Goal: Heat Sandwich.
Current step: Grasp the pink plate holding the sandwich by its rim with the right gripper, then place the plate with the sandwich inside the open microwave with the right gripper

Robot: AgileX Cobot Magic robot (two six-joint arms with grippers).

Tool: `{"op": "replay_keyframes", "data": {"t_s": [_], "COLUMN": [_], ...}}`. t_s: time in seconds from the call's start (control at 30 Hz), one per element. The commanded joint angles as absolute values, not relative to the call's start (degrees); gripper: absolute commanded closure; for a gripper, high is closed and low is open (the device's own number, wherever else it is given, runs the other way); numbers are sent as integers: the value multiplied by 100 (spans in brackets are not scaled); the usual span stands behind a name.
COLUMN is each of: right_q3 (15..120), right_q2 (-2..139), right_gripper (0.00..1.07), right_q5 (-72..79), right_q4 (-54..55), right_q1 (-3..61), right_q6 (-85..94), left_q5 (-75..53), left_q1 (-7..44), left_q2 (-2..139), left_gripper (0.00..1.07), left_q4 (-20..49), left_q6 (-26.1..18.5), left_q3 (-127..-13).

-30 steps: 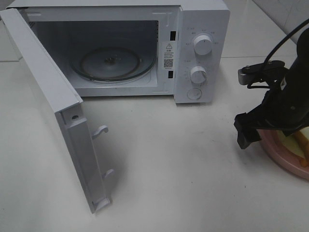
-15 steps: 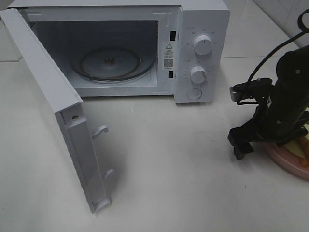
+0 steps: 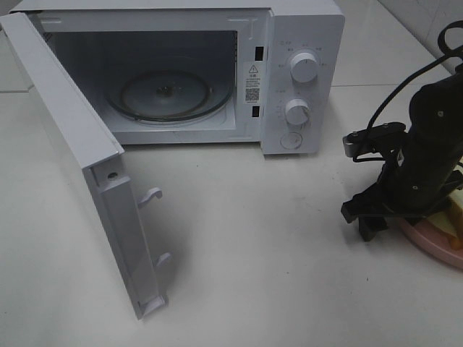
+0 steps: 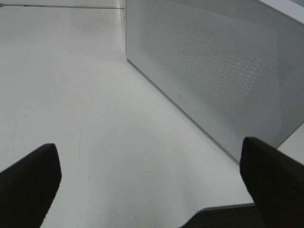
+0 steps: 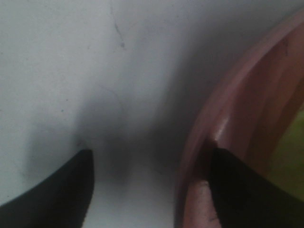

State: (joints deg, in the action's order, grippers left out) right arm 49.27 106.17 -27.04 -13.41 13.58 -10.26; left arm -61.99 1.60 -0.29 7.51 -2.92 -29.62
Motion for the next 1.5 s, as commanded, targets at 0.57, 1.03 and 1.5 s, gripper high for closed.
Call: {"op": "replay_keyframes", "data": {"t_s": [0.57,1.03,1.5], "right_q3": [4950,4950,4899], "right_q2": [10565,10445,10044], "right_gripper": [107,107,107], "right_q5": [-3128,-4005,-4526], "right_q4": [-2452,-3461,-3661], "right_q1": [1358,1960,2492], "right_q6": [-2108,-3048,-3197], "left_q5": [-6119,-6119,-6119], "left_q1": [138,138,138], "left_q2": [-126,-126,-126], "left_gripper": [10,10,10], "left_q4": [722,722,722], "left_q6": [-292,-292,-292], "left_q3": [-2945,-2945,-2945]}}
